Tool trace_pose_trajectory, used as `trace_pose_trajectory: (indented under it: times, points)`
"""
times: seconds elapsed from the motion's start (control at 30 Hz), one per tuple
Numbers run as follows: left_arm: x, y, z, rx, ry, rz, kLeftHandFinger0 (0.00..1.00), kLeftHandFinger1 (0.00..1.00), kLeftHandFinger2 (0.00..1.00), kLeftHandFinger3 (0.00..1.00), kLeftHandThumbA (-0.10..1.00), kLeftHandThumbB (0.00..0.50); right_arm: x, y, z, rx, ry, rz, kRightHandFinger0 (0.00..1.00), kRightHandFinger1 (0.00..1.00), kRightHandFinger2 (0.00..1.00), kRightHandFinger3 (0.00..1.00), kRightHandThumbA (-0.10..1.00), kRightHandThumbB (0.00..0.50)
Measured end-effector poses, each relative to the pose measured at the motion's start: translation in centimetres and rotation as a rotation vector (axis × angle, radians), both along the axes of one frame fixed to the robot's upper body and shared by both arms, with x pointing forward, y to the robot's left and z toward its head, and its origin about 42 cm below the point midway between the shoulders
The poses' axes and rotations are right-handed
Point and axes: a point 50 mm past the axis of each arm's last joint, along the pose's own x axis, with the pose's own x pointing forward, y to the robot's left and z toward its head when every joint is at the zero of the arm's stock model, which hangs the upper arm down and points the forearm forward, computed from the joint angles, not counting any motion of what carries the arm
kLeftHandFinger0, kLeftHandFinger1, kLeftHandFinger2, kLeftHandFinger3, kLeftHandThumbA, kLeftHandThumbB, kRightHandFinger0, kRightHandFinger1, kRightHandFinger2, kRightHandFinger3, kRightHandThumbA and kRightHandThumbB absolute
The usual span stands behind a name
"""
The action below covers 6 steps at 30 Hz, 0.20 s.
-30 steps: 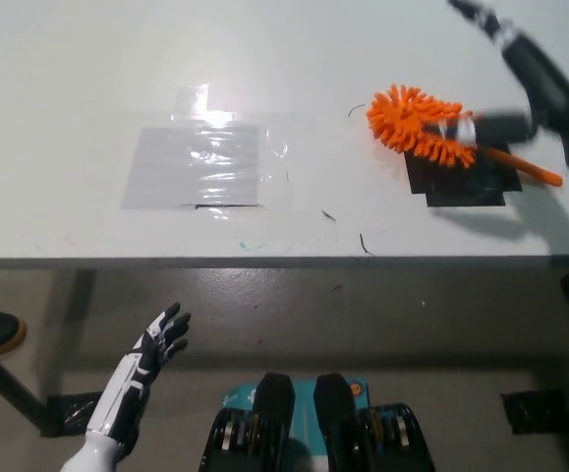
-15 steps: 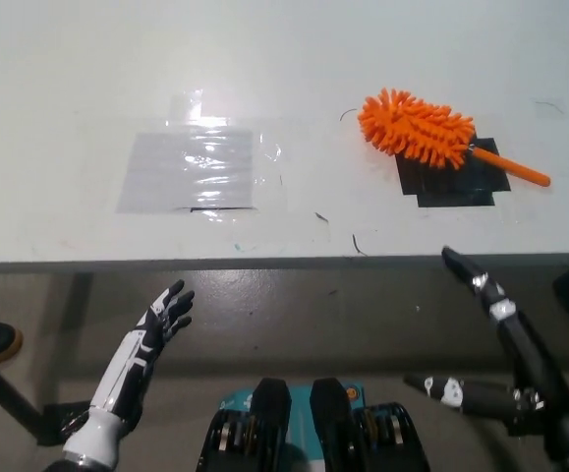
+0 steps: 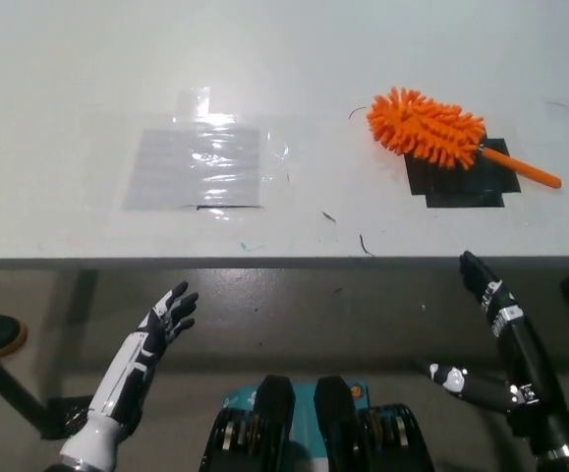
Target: The robot uses it right hand to pick up an extended orange duster kept in the middle of the desk and presses its handle against the desk to collapse it
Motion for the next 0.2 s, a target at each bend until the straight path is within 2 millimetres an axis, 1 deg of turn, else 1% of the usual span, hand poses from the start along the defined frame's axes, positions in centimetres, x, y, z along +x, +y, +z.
trace_pose_trajectory:
  times: [0.03, 0.1, 0.2]
  points:
    - [-0.04, 0.0, -0.01, 0.0, 0.001, -0.001, 1.0, 1.0, 1.0, 1.0, 1.0, 0.174, -0.01, -0.05, -0.17, 0.003, 0.006, 0.0, 1.0, 1.0, 1.0, 1.0, 1.0, 0.219]
    - [-0.08, 0.02, -0.04, 0.001, 0.002, -0.002, 1.0, 1.0, 1.0, 1.0, 1.0, 0.167, 0.11, -0.07, -0.33, 0.009, 0.012, 0.0, 1.0, 1.0, 1.0, 1.0, 1.0, 0.227]
    - [-0.06, 0.02, -0.02, 0.001, 0.001, -0.002, 1.0, 1.0, 1.0, 1.0, 1.0, 0.167, 0.52, -0.03, -0.36, 0.014, 0.015, 0.002, 1.0, 1.0, 1.0, 1.0, 1.0, 0.225]
